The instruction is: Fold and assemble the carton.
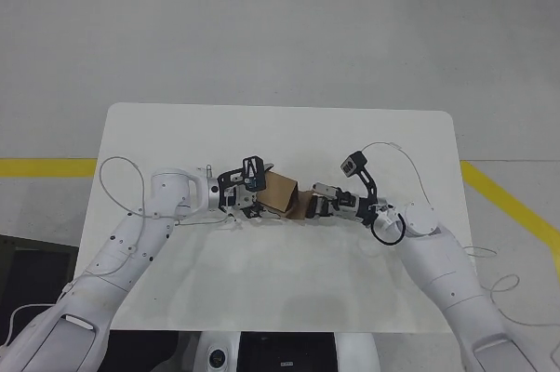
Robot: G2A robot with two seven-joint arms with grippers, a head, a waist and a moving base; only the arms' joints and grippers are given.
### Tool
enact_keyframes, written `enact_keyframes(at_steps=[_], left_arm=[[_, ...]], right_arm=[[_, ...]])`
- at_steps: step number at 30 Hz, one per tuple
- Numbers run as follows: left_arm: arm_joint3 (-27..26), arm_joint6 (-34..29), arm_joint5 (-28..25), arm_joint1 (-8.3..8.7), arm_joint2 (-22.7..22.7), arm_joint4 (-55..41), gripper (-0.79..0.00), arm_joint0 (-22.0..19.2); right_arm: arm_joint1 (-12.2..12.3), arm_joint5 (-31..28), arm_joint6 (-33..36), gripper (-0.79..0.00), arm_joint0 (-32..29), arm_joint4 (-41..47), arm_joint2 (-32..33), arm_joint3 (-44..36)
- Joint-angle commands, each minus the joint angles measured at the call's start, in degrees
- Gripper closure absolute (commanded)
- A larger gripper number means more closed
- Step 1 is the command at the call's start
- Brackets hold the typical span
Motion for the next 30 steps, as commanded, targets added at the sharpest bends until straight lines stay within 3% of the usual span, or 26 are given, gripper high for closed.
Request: enact_keyframes(at_steps=[1,15,16,18,19,30], left_arm=[[0.0,0.1,0.0,0.0,0.0,0.1,-0.785,0.0],[-0.1,-0.2,0.1,-0.06,0.0,0.3,-0.785,0.1],[-0.1,-0.2,0.1,-0.06,0.0,0.2,-0.785,0.1],[-0.1,-0.3,0.2,-0.07,0.0,0.3,-0.785,0.1],[0.0,-0.4,0.1,-0.07,0.0,0.3,-0.785,0.1],[0.0,-0.4,0.4,-0.08,0.0,0.7,-0.785,0.2]], right_arm=[[-0.2,0.0,-0.1,-0.785,0.4,0.1,-0.3,0.1],[-1.5,-0.6,-0.5,-0.785,2.9,-1.0,-2.5,2.0],[-1.5,-0.6,-0.7,-0.742,2.9,-1.7,-2.6,2.1],[-1.5,-0.5,-1.2,-0.453,3.0,-2.7,-2.6,2.0],[-1.4,-0.4,-1.4,-0.366,2.9,-3.0,-2.6,2.0],[-1.1,2.3,-2.8,-0.326,2.1,-7.0,-2.3,1.9]])
